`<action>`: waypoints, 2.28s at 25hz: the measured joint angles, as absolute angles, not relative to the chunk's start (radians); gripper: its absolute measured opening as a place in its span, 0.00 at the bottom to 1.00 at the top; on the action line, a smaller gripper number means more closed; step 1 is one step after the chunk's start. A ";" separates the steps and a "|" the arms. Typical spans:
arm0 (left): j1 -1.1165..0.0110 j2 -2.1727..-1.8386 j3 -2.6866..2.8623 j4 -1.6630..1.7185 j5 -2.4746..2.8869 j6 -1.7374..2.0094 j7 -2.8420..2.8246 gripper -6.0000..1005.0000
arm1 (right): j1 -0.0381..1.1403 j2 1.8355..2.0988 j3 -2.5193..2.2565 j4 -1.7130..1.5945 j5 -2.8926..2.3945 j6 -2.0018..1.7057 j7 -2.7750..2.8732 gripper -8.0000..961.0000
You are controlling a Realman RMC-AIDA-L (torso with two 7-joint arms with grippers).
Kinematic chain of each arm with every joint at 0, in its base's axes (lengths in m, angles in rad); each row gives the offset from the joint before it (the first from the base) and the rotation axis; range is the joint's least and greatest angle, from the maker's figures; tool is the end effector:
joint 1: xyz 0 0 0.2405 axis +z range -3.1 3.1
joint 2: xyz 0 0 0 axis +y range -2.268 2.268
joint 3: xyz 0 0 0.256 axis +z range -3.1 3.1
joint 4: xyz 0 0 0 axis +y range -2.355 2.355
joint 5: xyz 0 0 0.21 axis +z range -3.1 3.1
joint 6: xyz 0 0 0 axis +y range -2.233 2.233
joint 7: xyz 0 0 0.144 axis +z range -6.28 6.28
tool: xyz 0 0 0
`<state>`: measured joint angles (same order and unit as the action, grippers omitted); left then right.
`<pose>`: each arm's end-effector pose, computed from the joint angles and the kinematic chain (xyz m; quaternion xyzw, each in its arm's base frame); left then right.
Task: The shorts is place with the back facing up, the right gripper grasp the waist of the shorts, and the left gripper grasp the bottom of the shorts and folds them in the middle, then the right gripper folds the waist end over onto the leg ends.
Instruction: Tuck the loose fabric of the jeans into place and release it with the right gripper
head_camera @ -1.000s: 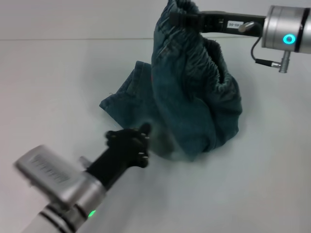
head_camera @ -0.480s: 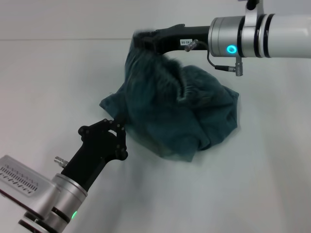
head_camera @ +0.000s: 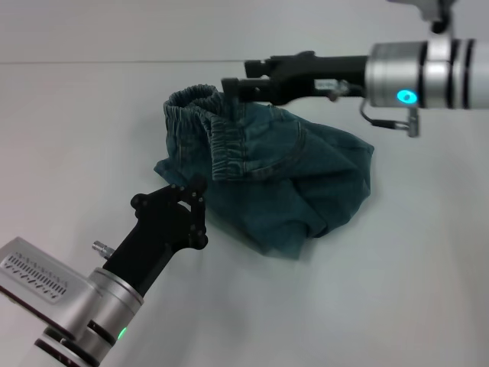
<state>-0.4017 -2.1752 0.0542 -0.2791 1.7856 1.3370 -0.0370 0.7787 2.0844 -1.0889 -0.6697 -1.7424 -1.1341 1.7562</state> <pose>-0.2595 0.2531 -0.1180 -0.8015 -0.1842 -0.3546 0.4449 0.1479 0.4172 -0.0348 -0.9254 0.2543 0.2390 0.1477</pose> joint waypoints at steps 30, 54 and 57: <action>-0.359 -2.174 -0.104 -0.224 1.782 1.348 -0.036 0.01 | 0.758 2.101 -1.112 -0.451 -1.772 -1.101 1.617 0.79; -0.371 -2.174 -0.104 -0.224 1.784 1.336 -0.037 0.01 | 0.703 2.093 -1.163 -0.437 -1.577 -1.202 1.445 0.78; -0.369 -2.174 -0.107 -0.222 1.784 1.338 -0.037 0.01 | 0.723 2.097 -1.215 -0.423 -1.611 -1.149 1.471 0.78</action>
<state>-0.3688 -2.1737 -0.1069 -0.2219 1.7841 1.3376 -0.0368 0.7226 2.0966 -1.2149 -0.4228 -1.6107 -1.1492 1.4712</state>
